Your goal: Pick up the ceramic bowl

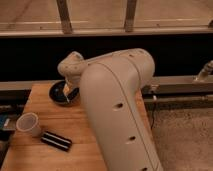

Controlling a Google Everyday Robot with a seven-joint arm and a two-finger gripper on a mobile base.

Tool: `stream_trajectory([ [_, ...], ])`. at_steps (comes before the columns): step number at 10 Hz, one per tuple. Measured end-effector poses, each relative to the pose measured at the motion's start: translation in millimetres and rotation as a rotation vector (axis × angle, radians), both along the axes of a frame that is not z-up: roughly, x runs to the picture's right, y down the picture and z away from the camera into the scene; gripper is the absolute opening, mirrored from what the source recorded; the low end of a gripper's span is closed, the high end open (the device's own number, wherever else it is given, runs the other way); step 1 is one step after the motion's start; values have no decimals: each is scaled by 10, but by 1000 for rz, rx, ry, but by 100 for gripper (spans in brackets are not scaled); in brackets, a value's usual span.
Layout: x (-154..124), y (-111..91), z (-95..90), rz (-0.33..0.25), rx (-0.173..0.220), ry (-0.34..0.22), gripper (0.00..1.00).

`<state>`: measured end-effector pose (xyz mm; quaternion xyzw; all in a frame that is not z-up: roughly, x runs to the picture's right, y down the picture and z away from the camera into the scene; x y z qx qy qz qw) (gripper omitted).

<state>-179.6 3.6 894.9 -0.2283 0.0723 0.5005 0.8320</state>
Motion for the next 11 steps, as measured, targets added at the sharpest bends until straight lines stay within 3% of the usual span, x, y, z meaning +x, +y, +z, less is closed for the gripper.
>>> stream_trajectory([
  [1, -51, -39, 245, -1, -22, -7, 80],
  [3, -75, -71, 537, 14, -60, -20, 80],
  [5, -40, 52, 693, 49, -111, -26, 80],
  [11, -60, 95, 728, 60, -123, -40, 80],
])
